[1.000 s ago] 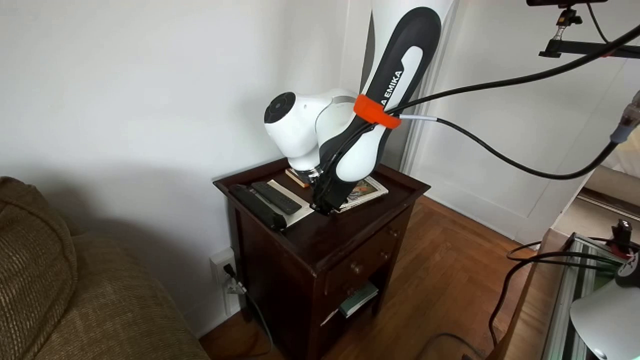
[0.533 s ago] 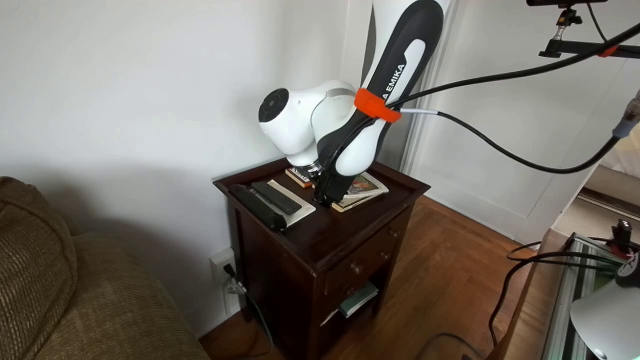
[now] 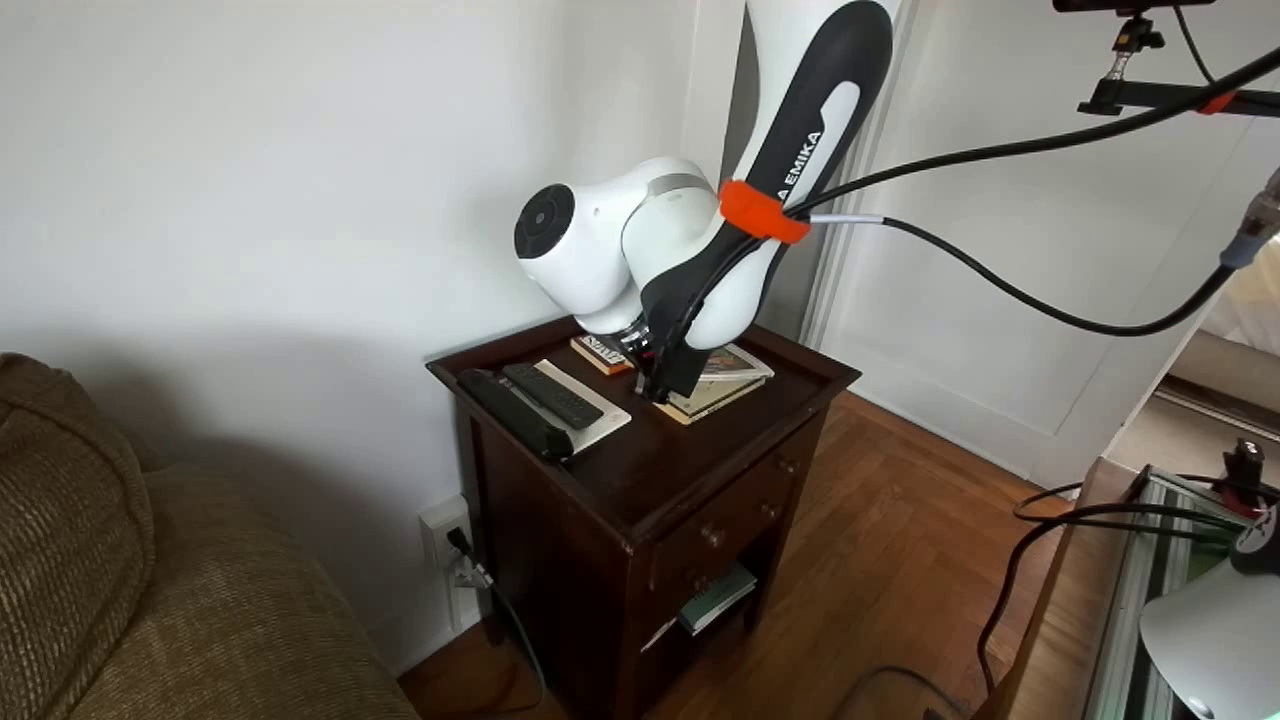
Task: Pick up the white book and put it on the brown book, pick up the brown and white book and put it on the stacked white book
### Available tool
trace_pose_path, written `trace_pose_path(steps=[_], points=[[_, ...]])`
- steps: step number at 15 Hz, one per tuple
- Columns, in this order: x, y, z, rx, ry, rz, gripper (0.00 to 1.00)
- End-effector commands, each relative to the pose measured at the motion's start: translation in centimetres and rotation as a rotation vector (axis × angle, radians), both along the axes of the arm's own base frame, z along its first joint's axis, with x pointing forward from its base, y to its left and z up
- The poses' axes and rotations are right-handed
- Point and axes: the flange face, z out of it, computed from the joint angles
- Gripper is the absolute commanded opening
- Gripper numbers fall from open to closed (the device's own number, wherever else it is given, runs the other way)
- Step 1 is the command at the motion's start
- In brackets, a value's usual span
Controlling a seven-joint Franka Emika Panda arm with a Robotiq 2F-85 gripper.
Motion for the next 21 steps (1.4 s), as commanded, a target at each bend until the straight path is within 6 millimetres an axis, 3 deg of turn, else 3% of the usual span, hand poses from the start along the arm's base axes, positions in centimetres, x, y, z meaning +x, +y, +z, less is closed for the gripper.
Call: trace_pose_path(steps=[1,11,21], points=[[0.0,0.3,0.0,-0.053,-0.005,0.048,0.04],[0.7,0.9,0.0,-0.179,-0.012,0.140,0.04],[1.7,0.3,-0.5,-0.302,-0.038,0.180,0.04]])
